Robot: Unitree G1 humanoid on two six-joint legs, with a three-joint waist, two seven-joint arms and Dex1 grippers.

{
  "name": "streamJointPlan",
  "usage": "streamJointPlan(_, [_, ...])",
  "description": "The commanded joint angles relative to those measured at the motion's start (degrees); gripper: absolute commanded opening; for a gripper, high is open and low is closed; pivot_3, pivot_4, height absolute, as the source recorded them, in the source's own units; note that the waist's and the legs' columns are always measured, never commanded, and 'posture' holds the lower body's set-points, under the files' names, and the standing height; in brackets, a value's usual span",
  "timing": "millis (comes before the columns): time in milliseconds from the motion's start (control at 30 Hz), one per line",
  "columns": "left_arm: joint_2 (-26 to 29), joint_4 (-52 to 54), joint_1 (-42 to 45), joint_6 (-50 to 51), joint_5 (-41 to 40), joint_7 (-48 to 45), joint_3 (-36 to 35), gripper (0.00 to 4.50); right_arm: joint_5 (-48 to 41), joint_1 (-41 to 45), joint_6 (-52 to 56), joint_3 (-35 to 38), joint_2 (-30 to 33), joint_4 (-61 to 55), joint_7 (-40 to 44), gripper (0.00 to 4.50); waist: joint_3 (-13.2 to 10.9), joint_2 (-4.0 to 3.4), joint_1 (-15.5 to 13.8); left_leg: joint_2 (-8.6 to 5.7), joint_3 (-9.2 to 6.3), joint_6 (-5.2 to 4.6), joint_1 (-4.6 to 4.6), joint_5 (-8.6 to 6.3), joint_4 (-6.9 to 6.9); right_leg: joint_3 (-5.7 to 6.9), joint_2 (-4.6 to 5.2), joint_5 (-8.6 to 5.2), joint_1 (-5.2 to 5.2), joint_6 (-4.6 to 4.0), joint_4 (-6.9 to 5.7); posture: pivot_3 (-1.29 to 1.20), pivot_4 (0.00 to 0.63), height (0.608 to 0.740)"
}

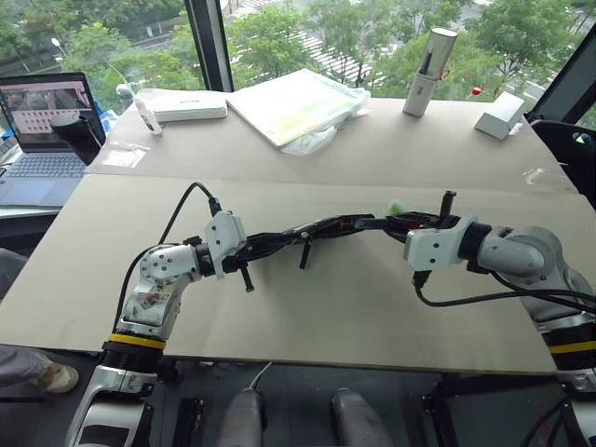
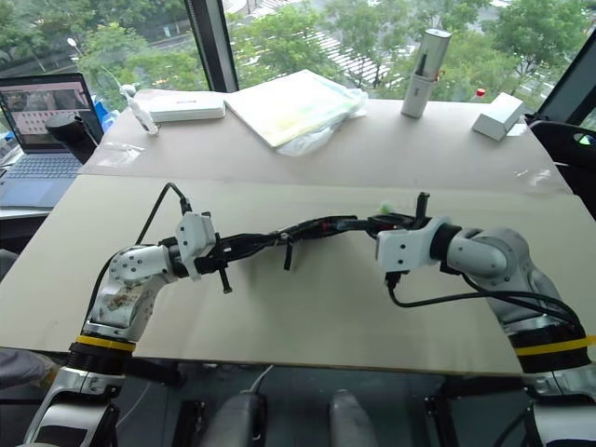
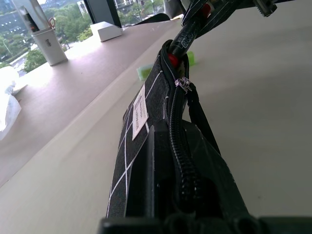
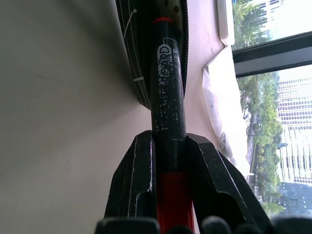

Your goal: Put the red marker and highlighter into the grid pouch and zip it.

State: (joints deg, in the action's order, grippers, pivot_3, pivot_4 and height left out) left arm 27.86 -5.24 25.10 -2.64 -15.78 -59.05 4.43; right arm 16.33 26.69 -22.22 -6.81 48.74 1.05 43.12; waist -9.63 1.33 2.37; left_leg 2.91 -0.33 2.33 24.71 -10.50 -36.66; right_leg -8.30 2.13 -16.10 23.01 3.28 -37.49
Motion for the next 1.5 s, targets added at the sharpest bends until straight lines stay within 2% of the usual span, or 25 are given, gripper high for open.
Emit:
streamJointPlan(33, [-0.1, 1.5, 0.9, -1.3, 0.0, 0.0, -0.1, 0.0, 2.2, 2.6, -1.6, -1.0, -0.7, -0.6, -1.4, 0.53, 0.0, 0.0, 0.0, 0.0, 0.0, 0.0, 0.0, 0.0, -0.01, 0.0, 0.0, 0.0, 0.01, 0.0, -0.02, 0.0, 0.15, 0.738])
streamJointPlan(300, [-0.7, 0.6, 1.7, -1.7, 0.2, -0.3, 0.5, 0.0, 6.5, 6.8, 0.1, -7.9, -8.1, -2.9, -0.6, 0.53, 0.0, 0.0, 0.1, 0.0, -0.01, 0.0, -0.02, 0.01, -0.14, 0.01, -0.01, 0.0, 0.02, 0.0, -0.19, 0.0, 0.15, 0.738])
streamJointPlan(500, [-0.7, 0.3, 1.9, -2.0, 0.1, -0.2, 0.5, 0.0, 6.6, 7.5, 1.5, -8.5, -9.8, -2.6, -0.2, 0.53, 0.0, 0.0, -0.2, -0.02, -0.02, 0.0, -0.01, 0.01, -0.22, 0.02, 0.0, 0.0, 0.0, 0.01, -0.21, 0.0, 0.15, 0.738])
streamJointPlan(567, [-0.7, 0.5, 1.6, -2.0, 0.1, -0.1, 0.5, 0.0, 5.2, 7.5, 3.8, -7.3, -10.0, -2.6, 0.1, 1.53, 0.0, 0.0, -0.2, -0.02, -0.03, 0.0, -0.01, 0.01, -0.23, 0.01, 0.0, 0.0, 0.0, 0.01, -0.21, 0.0, 0.15, 0.738])
streamJointPlan(633, [-0.7, 0.6, 1.5, -1.9, 0.1, 0.1, 0.5, 0.0, 4.7, 7.8, 5.5, -6.1, -9.9, -2.2, -0.2, 2.02, 0.0, 0.0, -0.1, -0.02, -0.03, 0.0, -0.01, 0.01, -0.23, 0.01, 0.0, 0.0, 0.01, 0.01, -0.22, 0.0, 0.15, 0.738])
streamJointPlan(733, [-0.6, 0.8, 1.3, -1.8, 0.1, 0.2, 0.4, 0.0, 1.2, 8.1, 6.9, -3.2, -9.0, -1.8, 0.0, 3.08, 0.0, 0.0, -0.1, -0.02, -0.03, 0.0, -0.01, 0.01, -0.22, 0.01, 0.0, 0.0, 0.02, 0.0, -0.24, 0.0, 0.15, 0.738])
streamJointPlan(800, [-0.4, 1.0, 1.0, -1.7, 0.1, 0.3, 0.3, 0.0, -3.2, 7.8, 8.4, -0.8, -8.4, -2.5, 1.4, 3.08, 0.0, 0.01, -0.2, -0.02, -0.03, 0.0, -0.01, 0.01, -0.22, 0.01, 0.0, 0.0, 0.01, 0.0, -0.24, 0.0, 0.15, 0.738])
streamJointPlan(867, [-0.3, 1.1, 0.8, -1.7, 0.1, 0.5, 0.1, 0.0, -12.3, 6.7, 12.8, 3.4, -8.3, -4.2, 4.6, 3.08, 0.0, 0.01, -0.2, -0.02, -0.03, 0.0, 0.0, 0.01, -0.23, 0.01, 0.0, 0.0, 0.0, 0.01, -0.23, 0.0, 0.15, 0.738])
streamJointPlan(1000, [0.0, 0.9, 0.7, -1.7, 0.1, 0.7, -0.2, 0.0, -27.4, 6.0, 26.3, 12.3, -5.9, -3.3, 10.4, 3.08, 0.0, 0.01, -0.2, -0.02, -0.06, -0.01, -0.01, 0.01, -0.23, 0.02, 0.0, 0.0, -0.04, 0.01, -0.22, 0.0, 0.15, 0.738])
streamJointPlan(1067, [0.0, 0.9, 0.6, -1.7, 0.1, 0.8, -0.3, 0.0, -26.7, 6.4, 26.2, 13.5, -4.3, 2.3, 10.2, 3.08, 0.0, 0.01, -0.3, -0.02, -0.08, -0.01, -0.02, 0.01, -0.24, 0.06, 0.01, 0.0, -0.09, 0.0, -0.21, 0.0, 0.15, 0.738])
streamJointPlan(1167, [0.1, 1.2, 0.6, -1.6, 0.1, 1.0, -0.3, 0.0, -22.9, 7.3, 23.1, 11.6, -3.4, 10.7, 9.1, 3.08, 0.0, 0.02, 0.0, -0.02, -0.1, -0.01, -0.17, 0.01, -0.24, 0.09, 0.01, -0.01, -0.23, 0.01, -0.15, 0.0, 0.15, 0.738])
streamJointPlan(1300, [0.2, 1.1, 0.9, -1.6, 0.2, 1.1, -0.2, 0.0, -17.4, 11.4, 17.8, 7.9, -6.3, 25.6, 4.8, 3.08, 0.0, 0.02, 0.6, -0.02, -0.08, -0.01, -0.22, 0.01, -0.21, 0.05, 0.0, -0.01, -0.22, 0.01, -0.15, 0.0, 0.15, 0.738])
streamJointPlan(1500, [0.5, 2.1, 0.4, -1.2, 0.1, 1.6, -0.3, 0.0, -16.6, 17.3, 15.6, 7.4, -10.4, 40.9, 2.8, 3.08, 0.0, 0.01, 1.1, -0.05, -0.08, -0.02, -0.17, 0.01, -0.17, 0.05, 0.04, -0.01, -0.21, 0.01, -0.14, 0.0, 0.15, 0.738])
